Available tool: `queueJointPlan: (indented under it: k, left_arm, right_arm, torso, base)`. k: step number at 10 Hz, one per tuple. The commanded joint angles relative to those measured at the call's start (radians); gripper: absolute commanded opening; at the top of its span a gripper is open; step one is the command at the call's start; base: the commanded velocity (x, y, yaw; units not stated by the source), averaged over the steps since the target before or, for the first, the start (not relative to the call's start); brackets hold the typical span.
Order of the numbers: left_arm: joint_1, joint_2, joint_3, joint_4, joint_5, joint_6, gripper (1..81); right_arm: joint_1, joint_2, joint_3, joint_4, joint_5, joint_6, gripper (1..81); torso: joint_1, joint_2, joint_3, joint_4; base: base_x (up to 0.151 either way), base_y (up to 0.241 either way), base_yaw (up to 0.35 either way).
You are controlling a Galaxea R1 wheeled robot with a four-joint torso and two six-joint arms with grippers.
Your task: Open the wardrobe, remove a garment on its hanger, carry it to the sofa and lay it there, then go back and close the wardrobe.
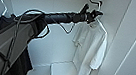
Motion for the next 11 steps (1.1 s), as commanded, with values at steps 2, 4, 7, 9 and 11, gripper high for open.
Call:
queueJointPlan:
  k: [2,4,7,9,11]
  left_arm:
    - [-0.188,0.079,-0.118,0.046,-0.021,-0.003,81.1]
    - [-0.188,0.094,-0.123,0.060,-0.052,-0.003,81.1]
    - [-0.186,0.068,-0.020,0.060,-0.105,-0.003,81.1]
    - [-0.182,0.038,0.064,0.060,-0.116,-0.003,81.1]
    - [-0.177,0.030,0.089,0.060,-0.135,-0.004,81.1]
  right_arm:
    - [0.019,0.003,0.003,-0.001,-0.054,0.001,81.1]
    - [0.017,0.003,0.003,-0.001,-0.053,0.001,81.1]
    - [0.020,0.004,0.003,-0.001,-0.054,0.001,81.1]
    - [0.022,0.004,0.003,-0.001,-0.056,0.001,81.1]
    - [0.025,0.004,0.003,-0.001,-0.057,0.001,81.1]
  torso:
    - [0.000,0.000,0.000,0.000]
    - [0.000,0.000,0.000,0.000]
    - [0.000,0.000,0.000,0.000]
    - [0.000,0.000,0.000,0.000]
    - [0.000,0.000,0.000,0.000]
  base:
    - [0.000,0.000,0.000]
    - [0.000,0.000,0.000]
    - [0.000,0.000,0.000]
    - [0.000,0.000,0.000]
    - [0.000,0.000,0.000]
